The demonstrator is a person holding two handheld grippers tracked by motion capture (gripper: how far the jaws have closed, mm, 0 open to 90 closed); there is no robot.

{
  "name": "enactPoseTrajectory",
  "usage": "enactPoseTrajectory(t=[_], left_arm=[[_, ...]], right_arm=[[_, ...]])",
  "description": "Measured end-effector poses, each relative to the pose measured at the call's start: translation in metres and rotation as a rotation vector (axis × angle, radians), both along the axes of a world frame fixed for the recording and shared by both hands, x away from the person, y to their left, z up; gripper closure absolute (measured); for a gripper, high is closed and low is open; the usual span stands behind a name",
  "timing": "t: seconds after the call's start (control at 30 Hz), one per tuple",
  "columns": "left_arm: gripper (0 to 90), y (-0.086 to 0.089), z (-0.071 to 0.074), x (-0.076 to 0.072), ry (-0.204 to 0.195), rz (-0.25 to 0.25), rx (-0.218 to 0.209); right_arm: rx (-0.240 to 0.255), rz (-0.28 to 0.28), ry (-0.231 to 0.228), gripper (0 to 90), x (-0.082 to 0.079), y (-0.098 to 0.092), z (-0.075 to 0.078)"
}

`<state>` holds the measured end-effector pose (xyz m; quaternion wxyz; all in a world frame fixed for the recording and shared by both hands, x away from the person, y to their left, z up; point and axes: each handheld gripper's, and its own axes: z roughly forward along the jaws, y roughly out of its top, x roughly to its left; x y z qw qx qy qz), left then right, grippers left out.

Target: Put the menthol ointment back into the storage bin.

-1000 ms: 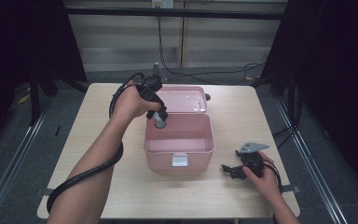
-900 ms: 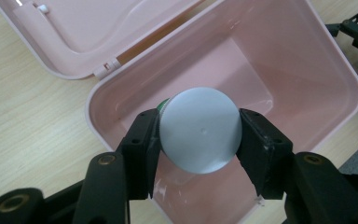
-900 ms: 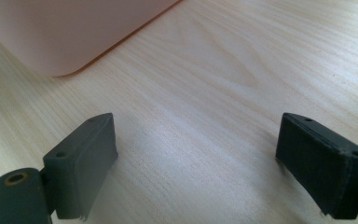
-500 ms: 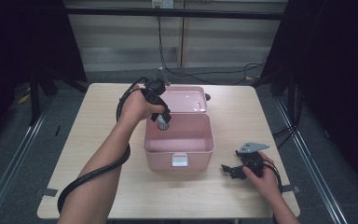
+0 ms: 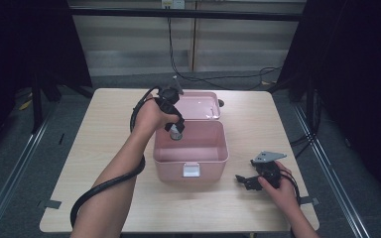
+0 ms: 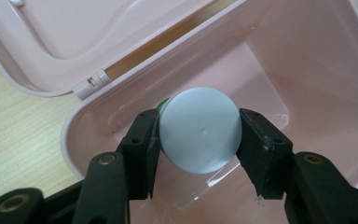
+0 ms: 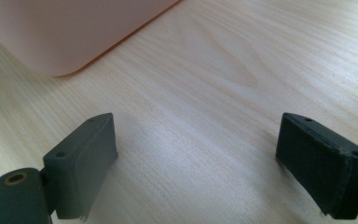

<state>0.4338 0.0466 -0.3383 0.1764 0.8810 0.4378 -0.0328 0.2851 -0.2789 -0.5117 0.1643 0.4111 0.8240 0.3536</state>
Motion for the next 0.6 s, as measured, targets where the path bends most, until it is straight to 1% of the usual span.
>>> enactPoseTrajectory(t=[0.43,0.6], left_arm=[[50.1,-0.005,-0.014,0.003,-0.007,0.042,-0.011],[50.1,-0.008,-0.019,0.004,-0.006,0.039,-0.007]], right_arm=[[0.003,0.0,-0.002,11.5,0.0,0.0,0.0],[0.003,0.0,-0.002,11.5,0.0,0.0,0.0]])
